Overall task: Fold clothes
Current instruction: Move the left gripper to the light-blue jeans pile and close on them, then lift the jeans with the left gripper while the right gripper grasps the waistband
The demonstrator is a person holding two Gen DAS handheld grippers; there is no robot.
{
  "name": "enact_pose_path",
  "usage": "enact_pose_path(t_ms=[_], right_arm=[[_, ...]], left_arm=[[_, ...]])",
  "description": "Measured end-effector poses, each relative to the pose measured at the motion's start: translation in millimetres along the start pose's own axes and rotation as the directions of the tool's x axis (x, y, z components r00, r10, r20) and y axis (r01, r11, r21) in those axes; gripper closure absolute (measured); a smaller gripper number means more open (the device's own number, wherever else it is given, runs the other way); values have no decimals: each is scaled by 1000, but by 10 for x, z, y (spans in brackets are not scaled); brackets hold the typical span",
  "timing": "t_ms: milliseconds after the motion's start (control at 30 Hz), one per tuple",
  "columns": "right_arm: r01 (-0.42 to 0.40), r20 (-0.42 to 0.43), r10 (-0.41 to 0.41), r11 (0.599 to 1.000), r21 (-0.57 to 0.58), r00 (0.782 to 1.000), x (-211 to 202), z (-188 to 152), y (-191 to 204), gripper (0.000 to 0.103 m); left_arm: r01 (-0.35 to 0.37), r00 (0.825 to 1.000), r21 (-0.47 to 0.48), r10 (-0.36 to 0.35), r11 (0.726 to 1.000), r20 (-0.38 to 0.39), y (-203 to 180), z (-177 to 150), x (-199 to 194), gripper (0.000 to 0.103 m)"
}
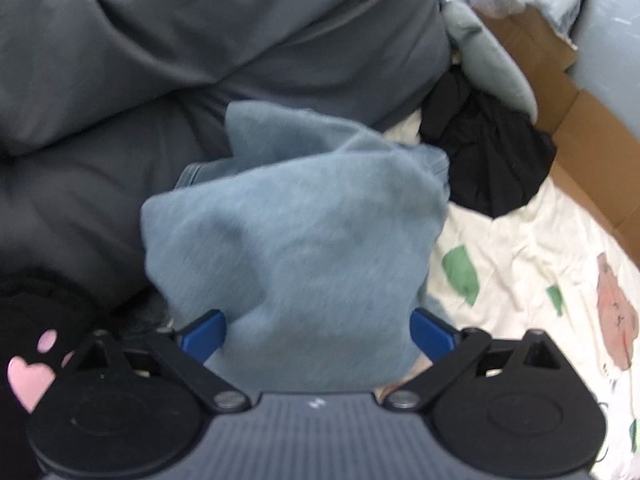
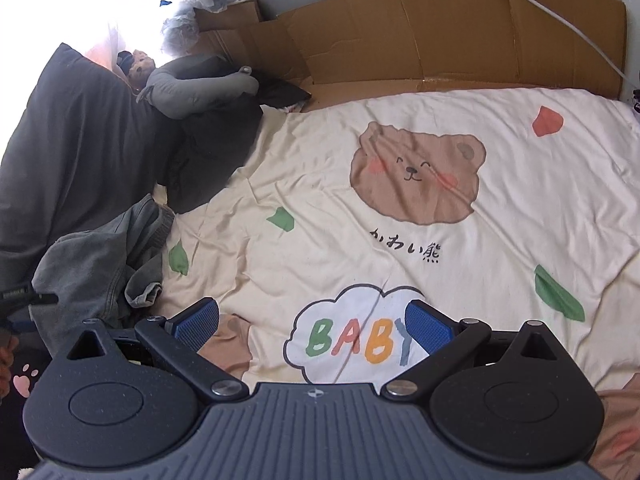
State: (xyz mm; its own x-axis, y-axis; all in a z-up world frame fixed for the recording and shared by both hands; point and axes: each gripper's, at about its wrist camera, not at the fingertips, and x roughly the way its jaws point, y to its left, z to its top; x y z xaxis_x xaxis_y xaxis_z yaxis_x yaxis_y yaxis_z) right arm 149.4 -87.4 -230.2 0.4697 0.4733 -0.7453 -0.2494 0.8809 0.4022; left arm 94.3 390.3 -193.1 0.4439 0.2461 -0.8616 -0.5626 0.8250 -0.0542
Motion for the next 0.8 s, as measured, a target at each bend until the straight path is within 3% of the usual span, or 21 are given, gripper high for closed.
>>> enact_pose_path(t_ms=[67, 167, 267, 333, 367, 433, 533, 800], right_arm=[[-3, -7, 3, 1000, -1, 1000, 10, -23, -5, 1], [-20, -13, 20, 1000, 11, 1000, 21, -46, -19, 1], [-49, -13, 50, 998, 30, 999, 21, -63, -29, 1], [-63, -21, 63, 997, 33, 998, 27, -70, -18, 2], [-68, -25, 69, 997, 32, 997, 31, -72, -11, 2], [-80, -30, 81, 996, 31, 996, 41, -79, -2, 3], [-110, -42, 112, 993, 35, 993, 56, -98, 10, 9], [-174, -45, 174, 985, -12, 984, 8, -126, 135, 16]], left_arm=[[12, 1000, 5, -12, 1000, 3, -21, 40, 27, 3], [-28, 999, 10, 28, 1000, -18, -51, 73, 120, 4], [-43, 999, 3, 43, 999, -33, -44, 53, 184, 21], [-37, 999, -12, 36, 999, -32, -26, 38, 197, 48], [-39, 999, -17, 39, 999, -19, -18, 29, 176, 55], [-33, 999, -14, 33, 999, -9, -9, 18, 141, 86], [-4, 1000, 8, 4, 1000, -9, -27, 13, 75, 95], [143, 990, 53, -144, 988, 7, -328, -10, -260, 97]])
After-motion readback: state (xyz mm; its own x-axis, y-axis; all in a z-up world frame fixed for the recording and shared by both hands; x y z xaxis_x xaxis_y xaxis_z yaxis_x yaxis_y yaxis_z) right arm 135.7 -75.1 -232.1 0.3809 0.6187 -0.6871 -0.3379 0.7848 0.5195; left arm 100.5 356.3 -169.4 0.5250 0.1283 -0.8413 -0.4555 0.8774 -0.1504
